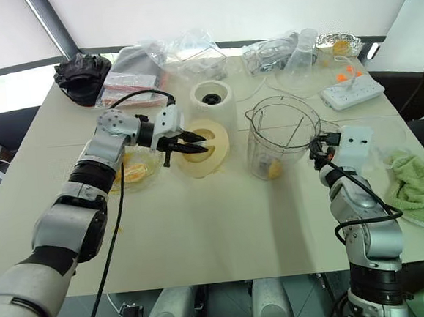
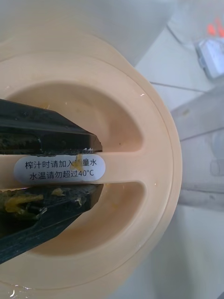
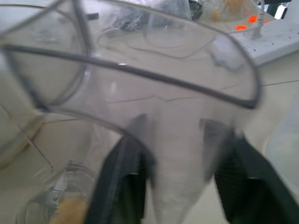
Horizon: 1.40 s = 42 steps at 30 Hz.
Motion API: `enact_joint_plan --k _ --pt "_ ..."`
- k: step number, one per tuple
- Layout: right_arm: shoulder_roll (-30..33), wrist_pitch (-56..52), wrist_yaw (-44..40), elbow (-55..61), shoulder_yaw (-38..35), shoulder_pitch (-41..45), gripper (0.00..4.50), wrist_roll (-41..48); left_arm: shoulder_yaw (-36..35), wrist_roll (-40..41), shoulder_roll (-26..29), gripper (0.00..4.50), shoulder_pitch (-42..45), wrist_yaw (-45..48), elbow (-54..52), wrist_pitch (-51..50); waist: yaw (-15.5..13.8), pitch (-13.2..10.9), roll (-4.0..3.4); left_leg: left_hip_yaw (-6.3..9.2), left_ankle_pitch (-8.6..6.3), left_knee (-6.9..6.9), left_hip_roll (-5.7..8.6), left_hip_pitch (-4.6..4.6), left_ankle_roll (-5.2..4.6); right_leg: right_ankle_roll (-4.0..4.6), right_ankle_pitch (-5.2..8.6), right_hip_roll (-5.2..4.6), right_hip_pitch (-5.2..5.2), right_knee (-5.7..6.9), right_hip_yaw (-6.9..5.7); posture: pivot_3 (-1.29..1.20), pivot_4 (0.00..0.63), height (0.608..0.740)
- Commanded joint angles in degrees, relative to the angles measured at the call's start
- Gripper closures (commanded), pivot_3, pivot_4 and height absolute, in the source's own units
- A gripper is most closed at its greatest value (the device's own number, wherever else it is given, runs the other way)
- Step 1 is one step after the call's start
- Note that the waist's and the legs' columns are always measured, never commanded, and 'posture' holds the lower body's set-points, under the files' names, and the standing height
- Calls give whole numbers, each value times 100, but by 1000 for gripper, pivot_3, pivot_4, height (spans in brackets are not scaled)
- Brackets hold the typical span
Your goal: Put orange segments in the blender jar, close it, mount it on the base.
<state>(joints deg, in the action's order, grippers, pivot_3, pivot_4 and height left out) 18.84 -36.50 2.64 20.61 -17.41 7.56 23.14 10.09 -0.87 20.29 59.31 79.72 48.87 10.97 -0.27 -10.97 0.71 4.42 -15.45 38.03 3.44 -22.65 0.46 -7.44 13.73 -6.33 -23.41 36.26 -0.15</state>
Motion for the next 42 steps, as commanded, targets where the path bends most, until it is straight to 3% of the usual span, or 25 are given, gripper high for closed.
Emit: enact_joint_plan --k 1,10,15,28,34,42 --pt "-22 31 -83 170 -16 25 3520 -52 -244 239 193 4211 101 -146 -377 -272 -4 0 0 2 0 0 0 0 0 0 0 0 1 0 0 0 150 740" --pt "-93 -313 -316 815 247 -6 3519 168 -556 643 935 4211 996 221 -468 -1054 62 -1 -1 4 0 0 1 -2 0 1 0 7 -4 3 0 0 150 740" --pt "-37 -571 -479 1152 470 69 3519 180 -514 616 1075 4211 1399 395 -222 -1017 110 0 -5 3 0 -1 2 -4 0 0 1 8 -6 1 0 0 150 740" --pt "29 -791 -770 1571 1481 39 3519 -270 -530 770 938 4211 1817 756 -255 -1240 117 -2 -4 4 0 -1 1 -21 0 1 1 15 -24 3 0 0 150 740" --pt "169 -447 -869 1334 1908 14 3519 -852 -309 882 855 4211 2011 1083 -874 -2280 123 -2 -4 4 0 0 1 -24 0 1 1 15 -26 3 0 0 150 740" --pt "96 -187 -953 1080 1953 43 3519 -1147 225 784 525 4211 1990 1144 -1495 -3196 128 -1 -4 5 0 2 -3 -20 1 3 0 23 -25 9 1 0 150 740"
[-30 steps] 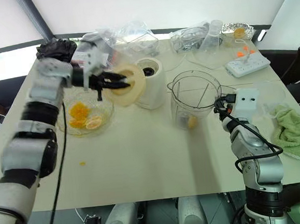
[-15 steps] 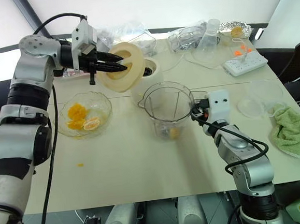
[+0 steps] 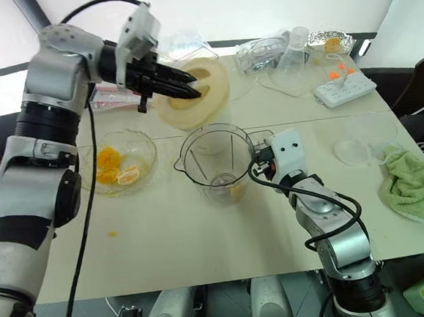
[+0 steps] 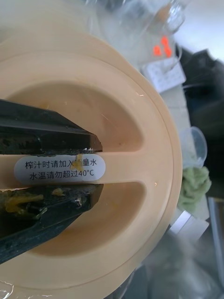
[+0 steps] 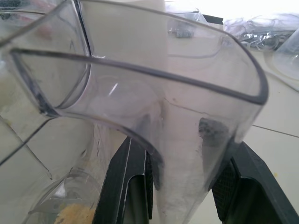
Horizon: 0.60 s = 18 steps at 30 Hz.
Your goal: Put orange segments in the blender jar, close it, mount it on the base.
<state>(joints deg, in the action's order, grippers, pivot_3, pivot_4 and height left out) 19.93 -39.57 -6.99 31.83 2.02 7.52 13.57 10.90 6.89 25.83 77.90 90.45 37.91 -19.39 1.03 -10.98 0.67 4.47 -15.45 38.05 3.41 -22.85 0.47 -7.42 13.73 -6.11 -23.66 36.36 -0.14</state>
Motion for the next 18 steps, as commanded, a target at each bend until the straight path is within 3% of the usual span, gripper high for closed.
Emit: enact_joint_plan --k 1,7,18 --pt "-28 125 13 -57 11 45 3519 -208 201 3 -44 4211 113 95 -468 -178 0 0 0 0 0 0 -2 0 0 0 0 1 0 0 0 0 150 740" --pt "-307 -11 86 -35 -131 -3 3519 -112 759 98 -135 4211 -170 205 -1143 -299 0 0 -1 0 0 0 -9 2 0 4 -1 6 0 0 3 0 150 740" --pt "-421 -48 149 66 -171 -79 3519 -224 1077 420 -229 4211 -310 205 -1600 -669 1 0 -1 0 1 0 -16 5 1 14 -7 20 -1 0 6 0 150 740"
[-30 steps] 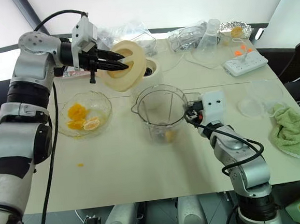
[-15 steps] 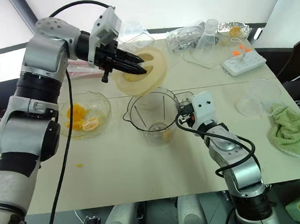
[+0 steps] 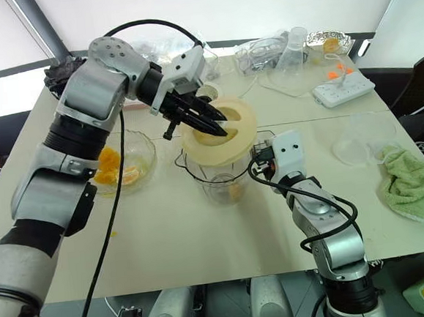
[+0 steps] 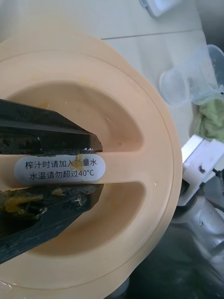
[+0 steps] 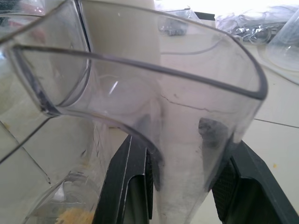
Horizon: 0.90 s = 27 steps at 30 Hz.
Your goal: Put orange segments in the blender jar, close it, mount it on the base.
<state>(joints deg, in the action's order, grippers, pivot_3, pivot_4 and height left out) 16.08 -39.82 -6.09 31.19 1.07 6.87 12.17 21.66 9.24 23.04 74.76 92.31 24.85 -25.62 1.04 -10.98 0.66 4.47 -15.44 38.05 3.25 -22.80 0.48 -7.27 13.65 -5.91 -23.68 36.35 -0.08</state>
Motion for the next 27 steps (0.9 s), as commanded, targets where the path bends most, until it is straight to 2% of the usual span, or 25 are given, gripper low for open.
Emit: enact_joint_plan --k 1,13,23,27 --pt "-41 -18 58 126 -82 -16 3519 -88 34 184 52 4211 -19 19 -334 -25 -1 0 0 0 0 0 0 0 0 0 0 0 0 0 0 0 150 740" --pt "-123 3 61 64 -104 60 3519 -150 404 -26 284 4211 -292 18 -307 479 -12 1 -1 0 0 0 -1 3 1 3 -2 1 1 1 2 0 150 740" --pt "-174 31 -32 120 -249 50 3519 -34 564 -613 121 4211 -429 -237 334 1193 -30 2 -3 -1 1 0 0 14 1 4 -2 1 13 0 2 0 150 740" --pt "-270 -64 -45 206 -395 70 3519 124 603 -664 5 4211 -575 -332 372 1080 -42 4 -4 1 1 1 0 32 1 4 -2 0 34 -1 1 0 150 740"
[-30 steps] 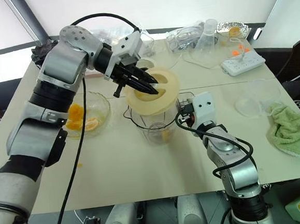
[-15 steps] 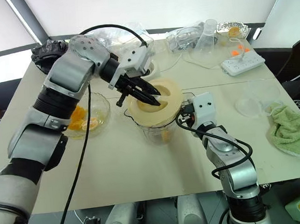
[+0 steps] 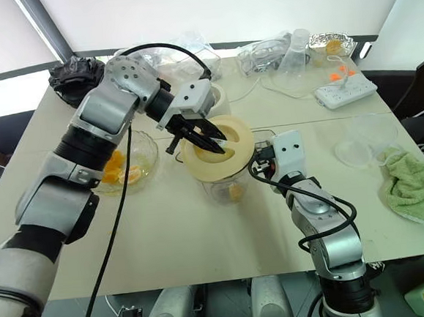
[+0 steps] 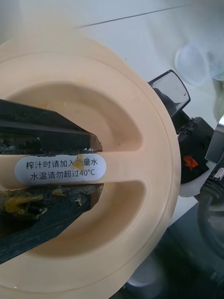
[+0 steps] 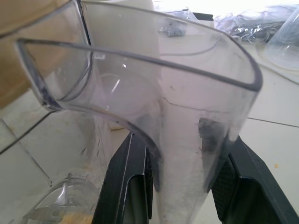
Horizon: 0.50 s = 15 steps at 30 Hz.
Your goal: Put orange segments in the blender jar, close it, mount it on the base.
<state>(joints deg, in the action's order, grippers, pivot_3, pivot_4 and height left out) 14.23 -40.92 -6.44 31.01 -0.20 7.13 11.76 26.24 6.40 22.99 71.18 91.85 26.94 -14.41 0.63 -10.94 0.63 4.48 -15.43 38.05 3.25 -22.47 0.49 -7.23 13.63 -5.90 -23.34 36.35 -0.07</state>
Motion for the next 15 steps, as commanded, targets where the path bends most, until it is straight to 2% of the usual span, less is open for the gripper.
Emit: enact_joint_plan --k 1,5,11,15 --pt "-99 19 -8 238 -283 66 3519 171 162 -405 -5 4211 -280 -314 143 -51 0 2 -3 1 0 1 0 1 0 0 0 0 1 0 0 0 150 740" --pt "-63 -39 -49 289 -374 104 3519 179 275 -553 -60 4211 -480 -497 22 -316 5 12 -14 2 0 2 0 5 0 1 0 0 4 0 0 0 150 740" --pt "-31 -73 -141 308 -387 205 3519 179 415 -979 -173 4211 -752 -1407 -63 -1032 -42 37 -43 13 0 12 0 15 0 0 0 0 29 -2 0 0 150 740" --pt "39 86 -321 263 -313 244 3519 188 477 -1048 -103 4211 -1036 -1730 -527 -1475 -105 59 -63 20 0 13 -2 60 0 2 5 -1 87 -22 0 0 150 740"
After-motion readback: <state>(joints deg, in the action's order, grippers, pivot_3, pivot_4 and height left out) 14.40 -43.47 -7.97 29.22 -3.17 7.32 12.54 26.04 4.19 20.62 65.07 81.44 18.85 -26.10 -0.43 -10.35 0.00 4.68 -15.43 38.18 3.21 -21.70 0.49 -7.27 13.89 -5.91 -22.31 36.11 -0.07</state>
